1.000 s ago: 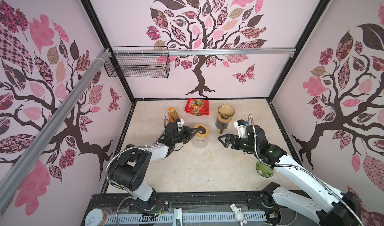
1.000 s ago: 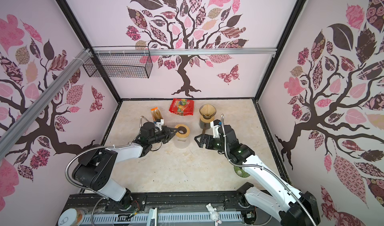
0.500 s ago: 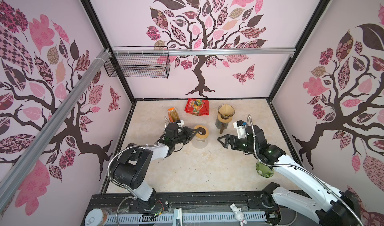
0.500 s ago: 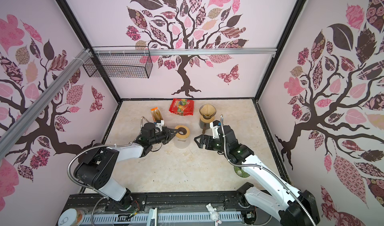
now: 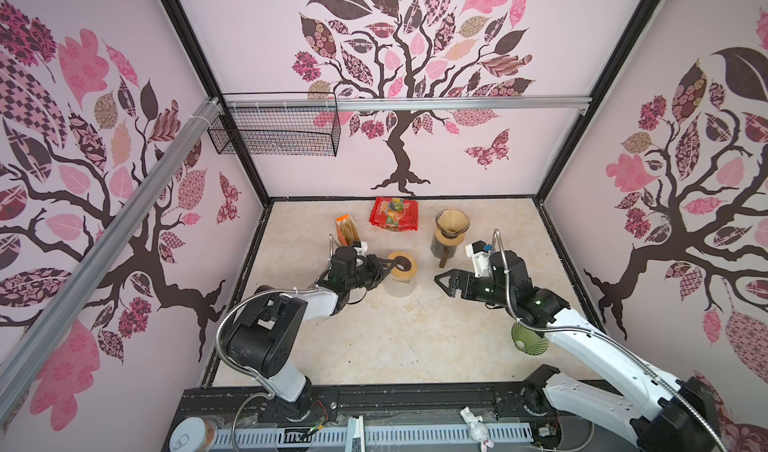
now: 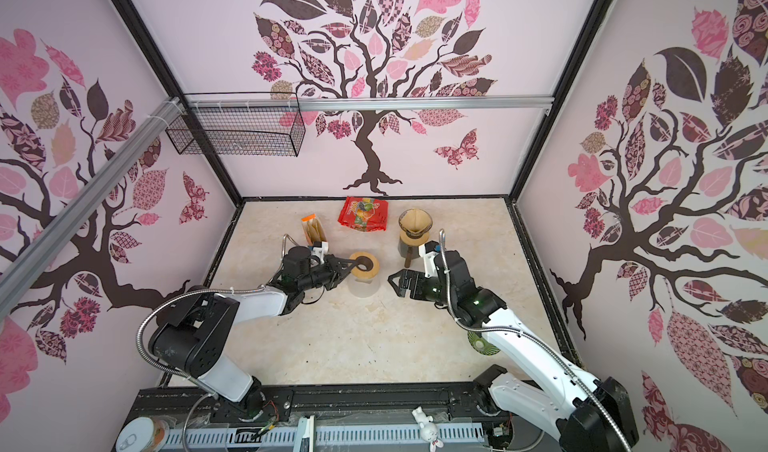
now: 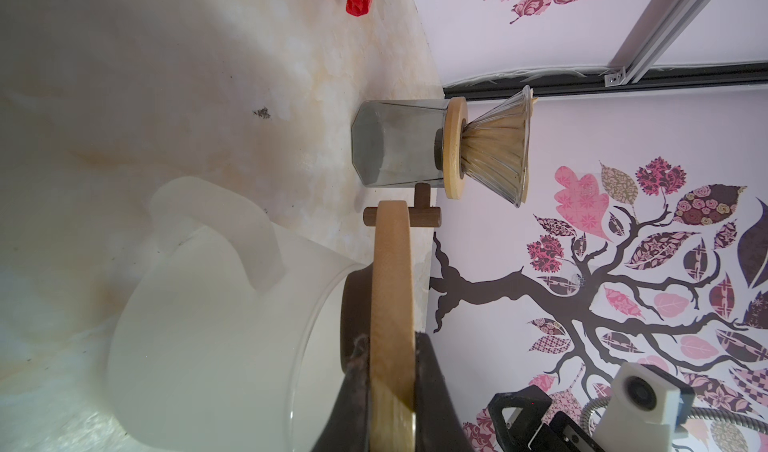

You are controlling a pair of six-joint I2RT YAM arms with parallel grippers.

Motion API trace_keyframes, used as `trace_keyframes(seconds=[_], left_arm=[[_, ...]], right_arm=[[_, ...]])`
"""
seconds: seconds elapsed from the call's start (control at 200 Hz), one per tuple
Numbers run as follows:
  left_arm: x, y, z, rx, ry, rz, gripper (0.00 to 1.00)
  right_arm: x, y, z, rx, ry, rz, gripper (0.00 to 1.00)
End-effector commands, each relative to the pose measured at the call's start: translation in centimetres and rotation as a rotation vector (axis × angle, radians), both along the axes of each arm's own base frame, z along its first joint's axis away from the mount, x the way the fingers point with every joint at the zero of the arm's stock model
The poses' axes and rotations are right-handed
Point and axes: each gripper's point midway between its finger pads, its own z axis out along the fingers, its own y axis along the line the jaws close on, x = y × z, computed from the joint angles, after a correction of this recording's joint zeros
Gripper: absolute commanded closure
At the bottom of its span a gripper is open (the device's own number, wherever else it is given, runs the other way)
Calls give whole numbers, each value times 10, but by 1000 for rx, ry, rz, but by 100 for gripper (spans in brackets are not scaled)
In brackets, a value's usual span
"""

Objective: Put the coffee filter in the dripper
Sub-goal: 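Hold the wooden ring above the frosted pitcher with the left gripper, then lower the wooden ring flat onto the frosted pitcher's mouth with the left gripper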

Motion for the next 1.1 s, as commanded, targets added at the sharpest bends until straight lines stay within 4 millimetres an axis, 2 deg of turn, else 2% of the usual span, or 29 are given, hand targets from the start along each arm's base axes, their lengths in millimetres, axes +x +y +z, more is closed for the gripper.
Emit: trace_keyframes(seconds=[0.0,0.405,1.095], left_arm=[[-4,1,-7,9,-4,1,98],[-10,4,-16,23,17,3,92],[-12,6,-11,29,-1,-1,76]], right_arm=[[3,2,2,-7,-23,9,0],[3,2,-3,-8,-17,12,0],[3,3,-6,-5,-11,10,0]])
